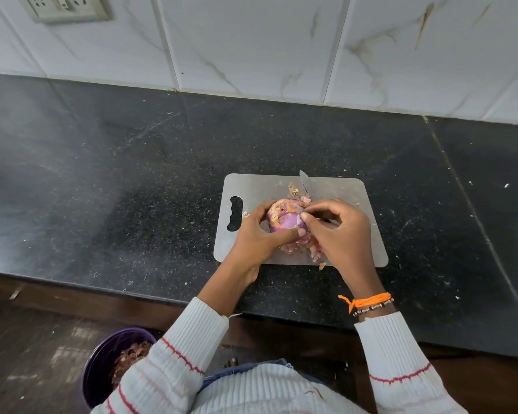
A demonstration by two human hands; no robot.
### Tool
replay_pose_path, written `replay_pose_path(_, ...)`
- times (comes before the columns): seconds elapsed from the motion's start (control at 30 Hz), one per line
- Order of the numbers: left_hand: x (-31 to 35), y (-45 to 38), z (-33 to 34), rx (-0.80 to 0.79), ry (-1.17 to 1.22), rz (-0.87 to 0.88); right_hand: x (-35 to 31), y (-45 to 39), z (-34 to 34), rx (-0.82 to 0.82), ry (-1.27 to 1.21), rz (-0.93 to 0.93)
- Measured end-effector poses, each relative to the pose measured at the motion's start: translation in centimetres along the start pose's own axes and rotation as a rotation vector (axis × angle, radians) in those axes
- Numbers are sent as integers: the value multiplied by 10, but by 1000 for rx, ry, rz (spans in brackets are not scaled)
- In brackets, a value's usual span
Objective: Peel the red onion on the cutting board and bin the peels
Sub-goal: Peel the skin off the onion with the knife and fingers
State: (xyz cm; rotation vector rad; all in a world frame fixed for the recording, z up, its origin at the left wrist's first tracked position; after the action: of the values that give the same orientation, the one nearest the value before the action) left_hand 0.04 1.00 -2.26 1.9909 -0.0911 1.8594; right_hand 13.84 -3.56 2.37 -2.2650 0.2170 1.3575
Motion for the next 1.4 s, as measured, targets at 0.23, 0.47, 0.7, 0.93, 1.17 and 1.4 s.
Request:
replay_pose_path(0.23, 5, 2, 2, 20, -54, 75, 1, 1, -5, 1, -99, 113)
replay_pose_path(0.47, 8, 2, 0, 53, -168, 154, 2, 2, -2, 15, -59, 79)
replay_pose_path(0.7, 16, 6, -1, 142, -403, 281, -3, 2, 3, 19, -37, 42)
replay_pose_path(0.93, 18, 4, -3, 160, -489, 329, 4, 2, 2, 29, -23, 115)
replay_pose_path(1.17, 15, 2, -3, 146, -496, 318, 8, 0, -2, 40, -61, 168)
replay_pose_path(1.4, 15, 3, 1, 177, -557, 368, 6, 2, 6, 13, -21, 210)
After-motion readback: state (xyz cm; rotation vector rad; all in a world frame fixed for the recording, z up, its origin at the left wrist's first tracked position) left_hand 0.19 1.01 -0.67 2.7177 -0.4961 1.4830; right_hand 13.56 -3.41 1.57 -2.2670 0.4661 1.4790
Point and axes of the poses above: each hand's wrist, its own y-axis away from the middle knuckle, its own z-axis out of the palm, x = y × z, the point moved 5 cm from there along -y, towards the middle knuckle, and after that the axes turned 7 degrees about -y, right-handed, at the moved point
